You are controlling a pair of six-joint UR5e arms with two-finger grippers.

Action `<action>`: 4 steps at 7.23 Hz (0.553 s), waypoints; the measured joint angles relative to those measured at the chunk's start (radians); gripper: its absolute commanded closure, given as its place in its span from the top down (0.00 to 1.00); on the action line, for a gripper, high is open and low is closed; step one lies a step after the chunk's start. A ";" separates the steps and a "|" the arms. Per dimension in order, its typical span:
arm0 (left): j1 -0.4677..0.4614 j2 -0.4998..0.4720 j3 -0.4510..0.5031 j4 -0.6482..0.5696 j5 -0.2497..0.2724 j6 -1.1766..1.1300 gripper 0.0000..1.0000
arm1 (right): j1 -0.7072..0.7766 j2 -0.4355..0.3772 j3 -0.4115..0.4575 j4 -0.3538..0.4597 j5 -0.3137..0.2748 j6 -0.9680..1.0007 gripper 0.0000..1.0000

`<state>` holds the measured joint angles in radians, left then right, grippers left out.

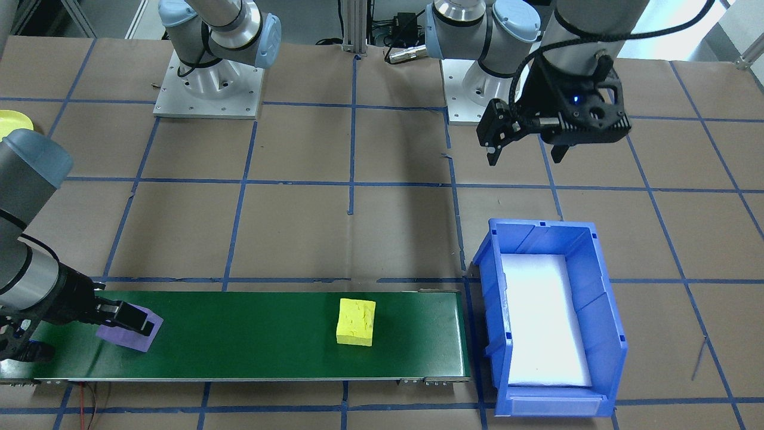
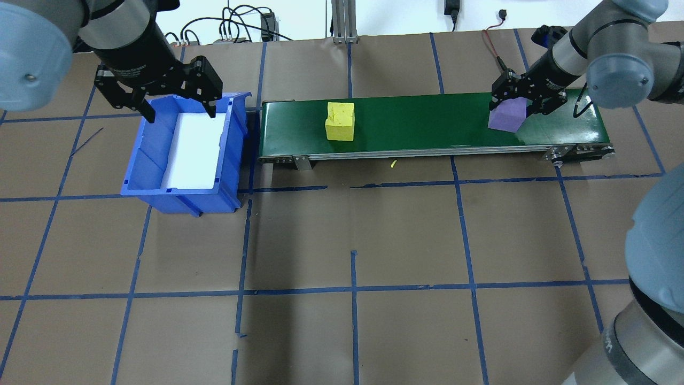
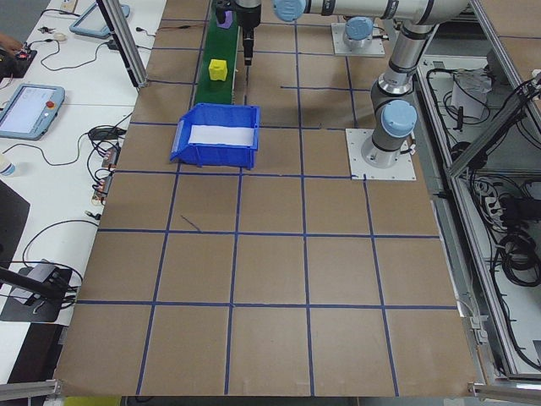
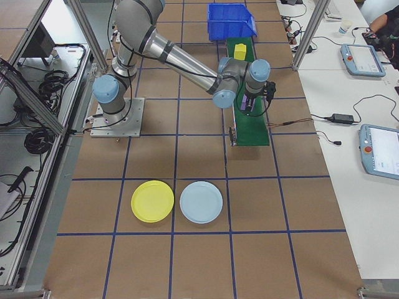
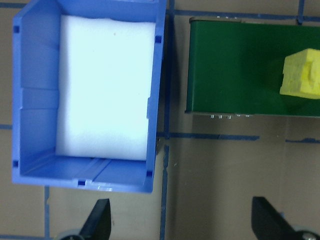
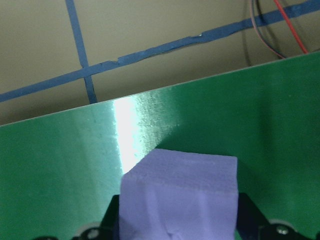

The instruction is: Move block left to right into plate

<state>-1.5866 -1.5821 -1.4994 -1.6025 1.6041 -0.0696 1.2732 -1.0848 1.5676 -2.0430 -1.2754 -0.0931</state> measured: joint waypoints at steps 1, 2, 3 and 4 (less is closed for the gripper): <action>-0.003 0.012 0.007 -0.022 0.005 0.005 1.00 | -0.001 -0.006 -0.002 0.001 -0.039 -0.012 0.37; -0.004 0.015 0.010 -0.020 0.006 0.011 1.00 | -0.002 -0.015 -0.008 0.006 -0.091 -0.039 0.37; -0.005 0.016 0.012 -0.014 0.004 0.015 1.00 | -0.008 -0.038 -0.016 0.032 -0.152 -0.087 0.37; -0.009 0.020 0.005 -0.012 0.002 0.016 1.00 | -0.034 -0.071 -0.018 0.073 -0.193 -0.152 0.37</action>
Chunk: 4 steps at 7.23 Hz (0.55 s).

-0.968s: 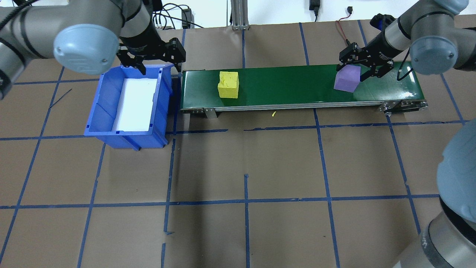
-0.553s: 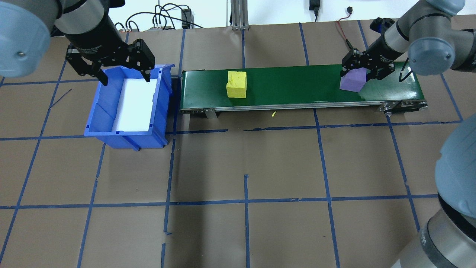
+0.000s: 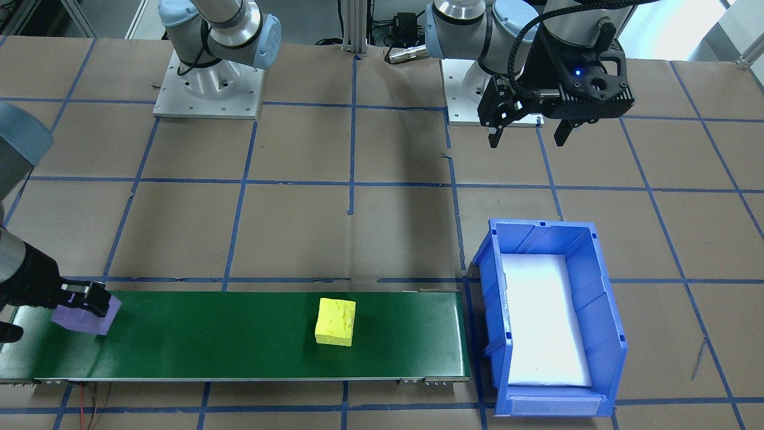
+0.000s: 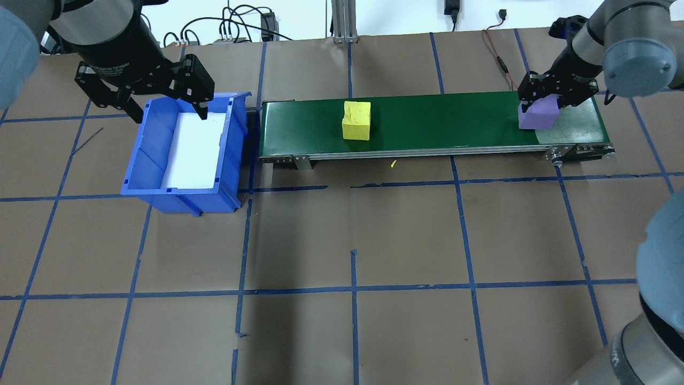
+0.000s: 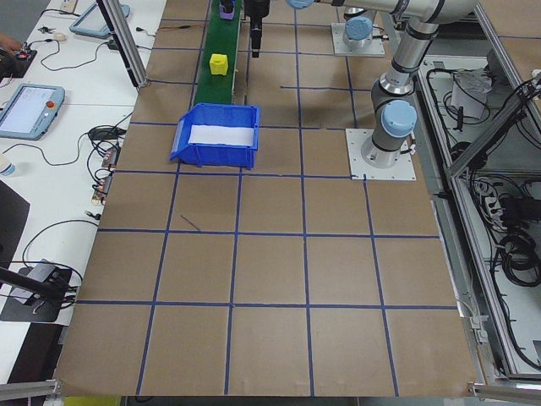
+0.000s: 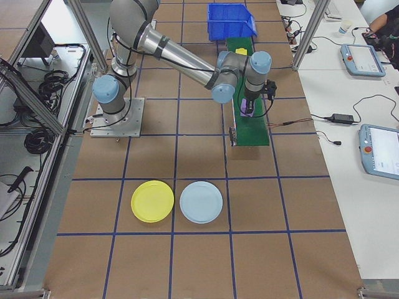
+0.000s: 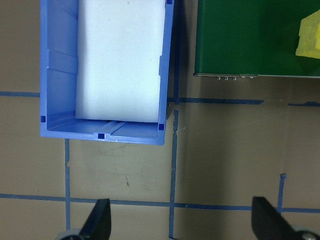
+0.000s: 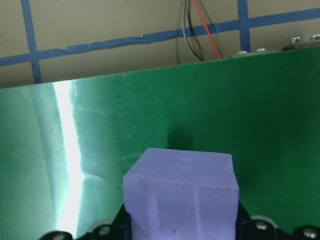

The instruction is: Move block left to right into plate

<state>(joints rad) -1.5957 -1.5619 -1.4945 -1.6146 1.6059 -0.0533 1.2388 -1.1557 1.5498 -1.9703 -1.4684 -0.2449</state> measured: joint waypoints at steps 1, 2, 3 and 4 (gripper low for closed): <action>-0.004 0.005 -0.010 0.000 -0.004 0.001 1.00 | -0.062 -0.032 0.002 0.045 -0.021 -0.085 0.37; 0.002 0.008 -0.010 0.003 -0.008 0.004 1.00 | -0.158 -0.051 0.003 0.091 -0.030 -0.205 0.37; 0.010 0.011 -0.012 0.004 -0.010 0.017 1.00 | -0.264 -0.058 0.007 0.118 -0.035 -0.351 0.37; 0.015 0.013 -0.015 0.004 -0.010 0.036 1.00 | -0.364 -0.057 0.011 0.129 -0.045 -0.495 0.37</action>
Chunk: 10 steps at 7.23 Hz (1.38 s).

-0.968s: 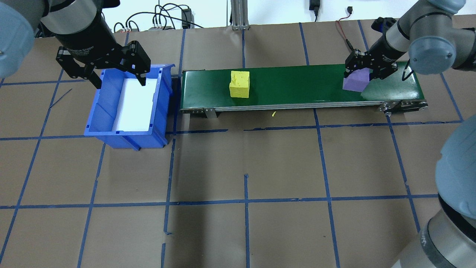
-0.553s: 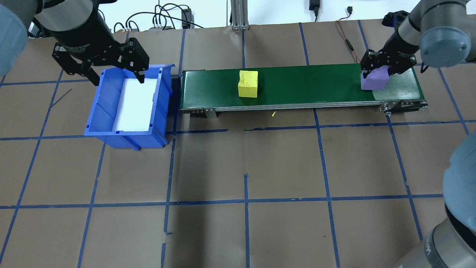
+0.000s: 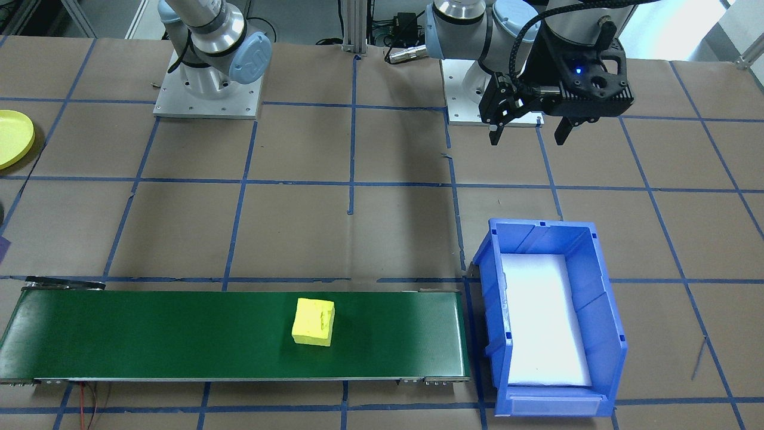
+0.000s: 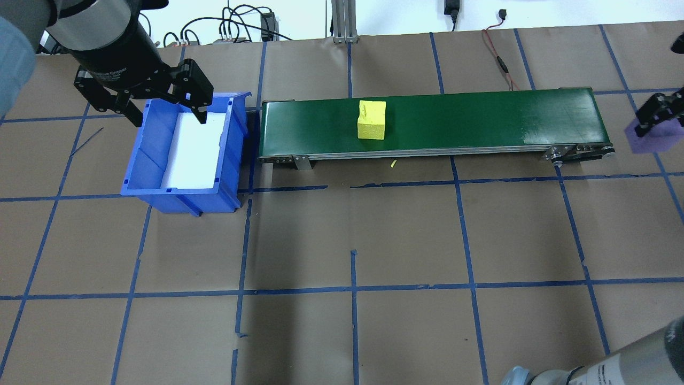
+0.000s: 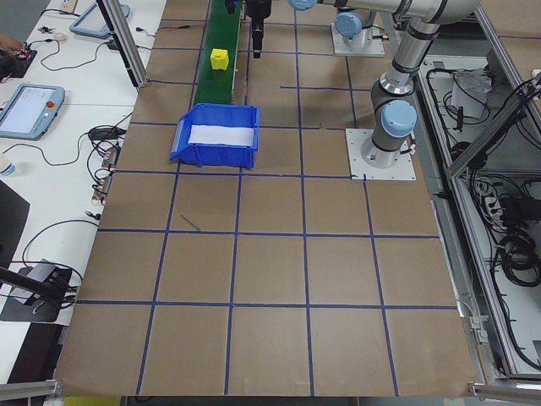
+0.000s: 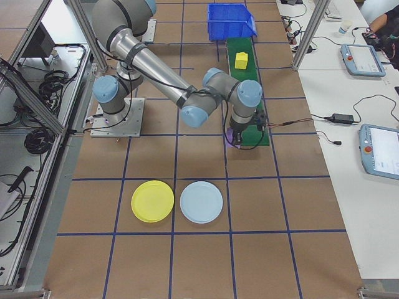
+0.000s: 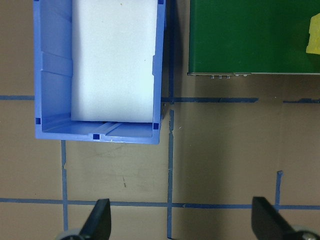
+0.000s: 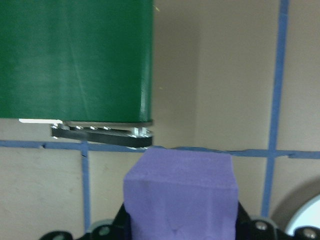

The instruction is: Move block left to right into plate

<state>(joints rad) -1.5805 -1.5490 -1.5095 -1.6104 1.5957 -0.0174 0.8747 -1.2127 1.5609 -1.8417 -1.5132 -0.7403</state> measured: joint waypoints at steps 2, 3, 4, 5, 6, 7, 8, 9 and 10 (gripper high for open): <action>0.001 0.003 -0.003 0.000 0.000 0.009 1.00 | -0.195 0.028 0.001 0.003 -0.017 -0.265 0.34; 0.001 0.003 -0.004 0.000 -0.001 0.006 1.00 | -0.275 0.072 -0.001 -0.003 -0.016 -0.364 0.48; 0.001 0.004 -0.005 0.001 -0.001 0.003 1.00 | -0.327 0.120 -0.001 -0.022 -0.013 -0.428 0.90; 0.001 0.005 -0.006 0.001 -0.002 0.001 1.00 | -0.351 0.155 0.005 -0.048 -0.010 -0.460 1.00; 0.001 0.006 -0.006 0.001 -0.002 0.001 1.00 | -0.361 0.171 0.012 -0.067 -0.007 -0.471 1.00; 0.001 0.007 -0.007 0.001 -0.002 0.000 1.00 | -0.365 0.173 0.015 -0.082 -0.006 -0.472 1.00; 0.001 0.007 -0.008 0.001 -0.002 0.000 1.00 | -0.364 0.169 0.015 -0.089 -0.006 -0.455 1.00; 0.001 0.007 -0.010 0.001 -0.002 -0.001 1.00 | -0.350 0.156 0.012 -0.091 -0.006 -0.418 1.00; 0.000 0.007 -0.011 0.001 -0.002 -0.001 1.00 | -0.315 0.130 0.008 -0.091 -0.006 -0.386 1.00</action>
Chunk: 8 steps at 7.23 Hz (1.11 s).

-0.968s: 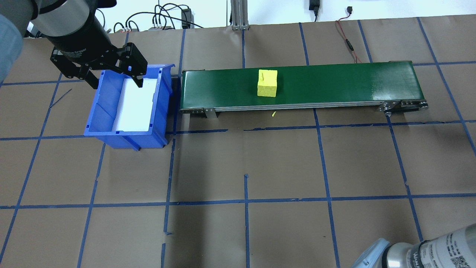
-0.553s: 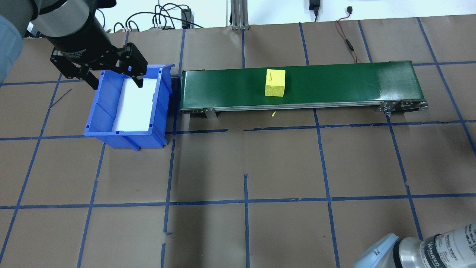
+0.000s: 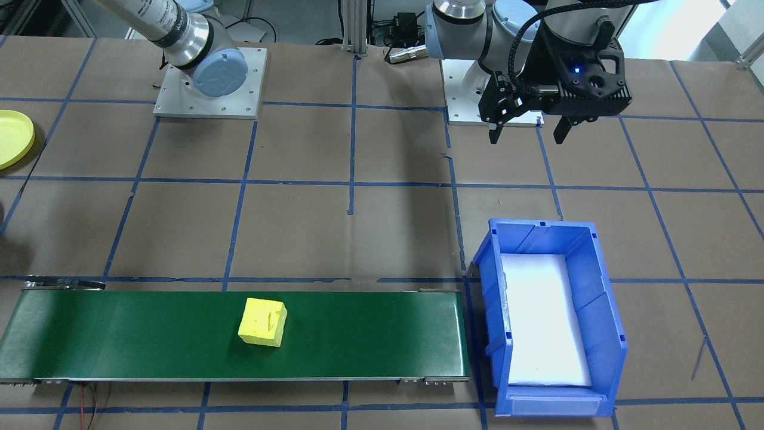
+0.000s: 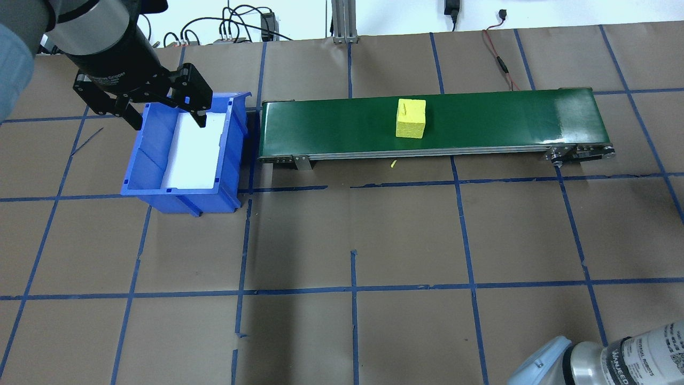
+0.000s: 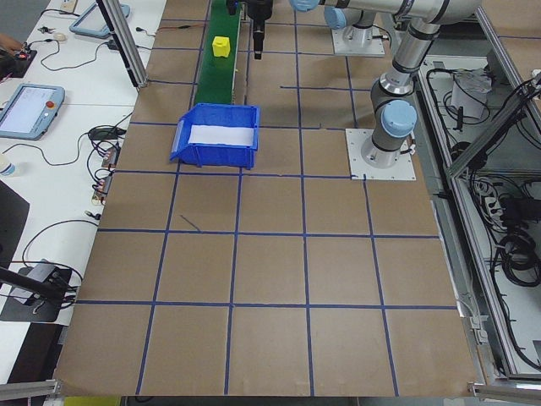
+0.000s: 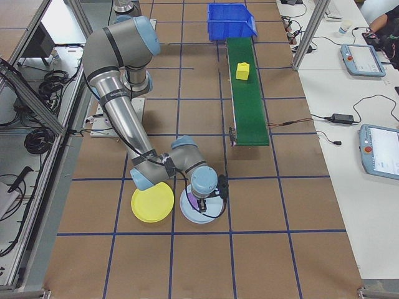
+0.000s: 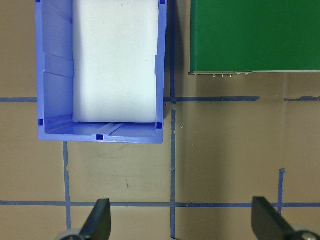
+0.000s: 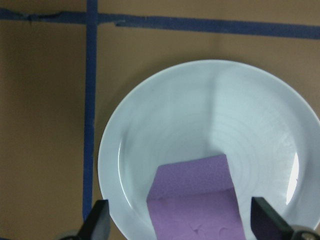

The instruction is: Move block left to right into plate

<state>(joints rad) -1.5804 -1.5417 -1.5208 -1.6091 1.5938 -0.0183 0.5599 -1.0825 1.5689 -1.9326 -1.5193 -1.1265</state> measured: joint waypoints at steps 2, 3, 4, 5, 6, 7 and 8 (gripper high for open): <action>0.000 0.000 -0.001 0.000 0.000 0.000 1.00 | 0.124 -0.072 -0.004 0.009 0.004 0.073 0.99; -0.001 0.000 -0.002 0.000 0.000 0.000 1.00 | 0.213 -0.093 -0.007 0.012 0.018 0.144 1.00; -0.001 0.000 -0.003 0.000 0.000 0.000 1.00 | 0.304 -0.102 -0.015 0.013 0.055 0.233 1.00; 0.000 0.000 -0.004 0.000 0.000 0.000 1.00 | 0.386 -0.105 -0.021 0.014 0.098 0.327 1.00; 0.001 0.000 -0.004 0.000 0.000 0.000 1.00 | 0.468 -0.106 -0.024 0.012 0.139 0.427 1.00; 0.001 0.000 -0.004 0.000 0.000 0.000 1.00 | 0.548 -0.106 -0.026 0.008 0.175 0.533 1.00; 0.001 0.000 -0.003 0.000 0.000 0.000 1.00 | 0.620 -0.105 -0.026 0.005 0.211 0.641 1.00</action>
<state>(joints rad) -1.5789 -1.5413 -1.5239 -1.6092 1.5938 -0.0184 1.1800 -1.1879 1.5431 -1.9275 -1.3087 -0.4857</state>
